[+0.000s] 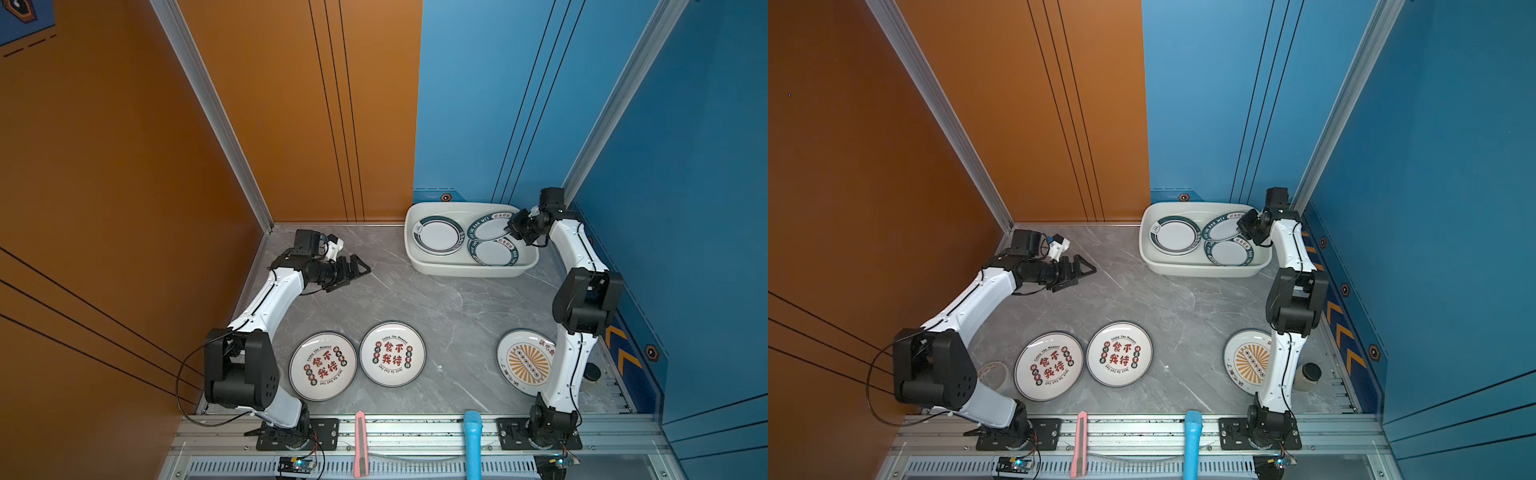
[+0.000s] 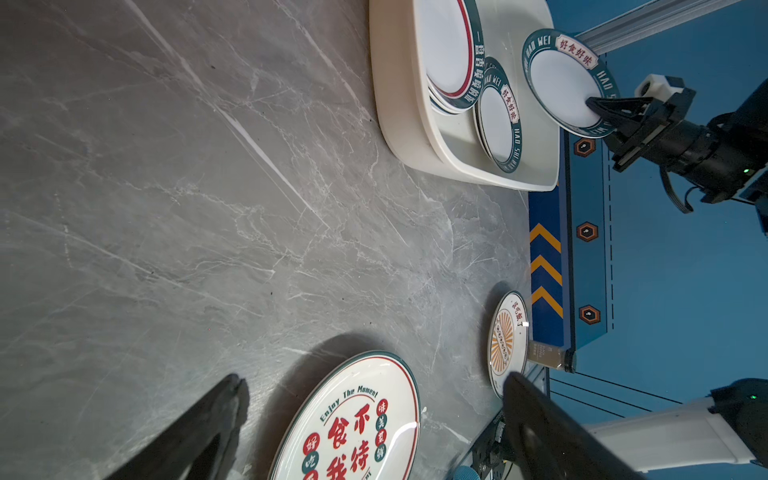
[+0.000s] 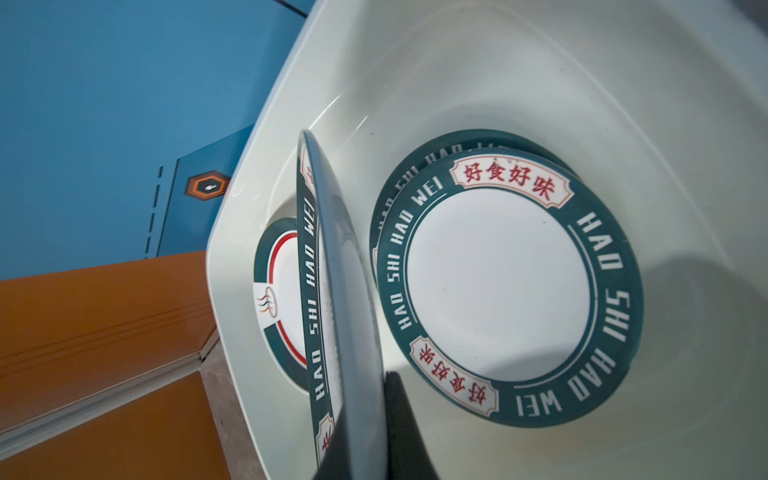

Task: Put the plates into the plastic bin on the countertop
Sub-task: 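Carry the plate into the bin with right gripper while left gripper withdraws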

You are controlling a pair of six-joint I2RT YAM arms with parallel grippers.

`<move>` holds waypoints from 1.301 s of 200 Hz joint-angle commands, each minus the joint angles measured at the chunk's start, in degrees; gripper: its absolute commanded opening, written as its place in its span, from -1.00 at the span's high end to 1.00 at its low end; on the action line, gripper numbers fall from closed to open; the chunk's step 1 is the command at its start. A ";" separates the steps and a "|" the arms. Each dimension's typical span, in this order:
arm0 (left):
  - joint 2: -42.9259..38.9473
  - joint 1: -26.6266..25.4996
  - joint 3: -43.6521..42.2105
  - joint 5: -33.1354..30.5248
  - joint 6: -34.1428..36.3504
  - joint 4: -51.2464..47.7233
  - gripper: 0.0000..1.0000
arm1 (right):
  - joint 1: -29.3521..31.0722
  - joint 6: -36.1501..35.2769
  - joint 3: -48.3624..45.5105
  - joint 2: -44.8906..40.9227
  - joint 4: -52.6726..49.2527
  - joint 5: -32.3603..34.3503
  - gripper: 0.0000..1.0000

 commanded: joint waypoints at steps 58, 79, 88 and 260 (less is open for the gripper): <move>-2.09 2.01 -1.64 2.14 0.37 0.28 -0.96 | -0.65 1.12 5.27 3.93 -7.33 5.31 1.00; -2.05 2.58 -1.77 2.51 0.38 0.29 -0.96 | -0.43 0.95 3.97 3.81 -7.28 5.74 1.00; -1.94 2.81 -1.75 2.60 0.38 0.28 -0.96 | -0.43 1.03 3.62 3.94 -7.34 5.77 1.00; -0.20 3.49 -1.22 3.57 0.55 0.28 -0.96 | -0.43 1.64 0.13 6.22 -9.60 7.25 0.84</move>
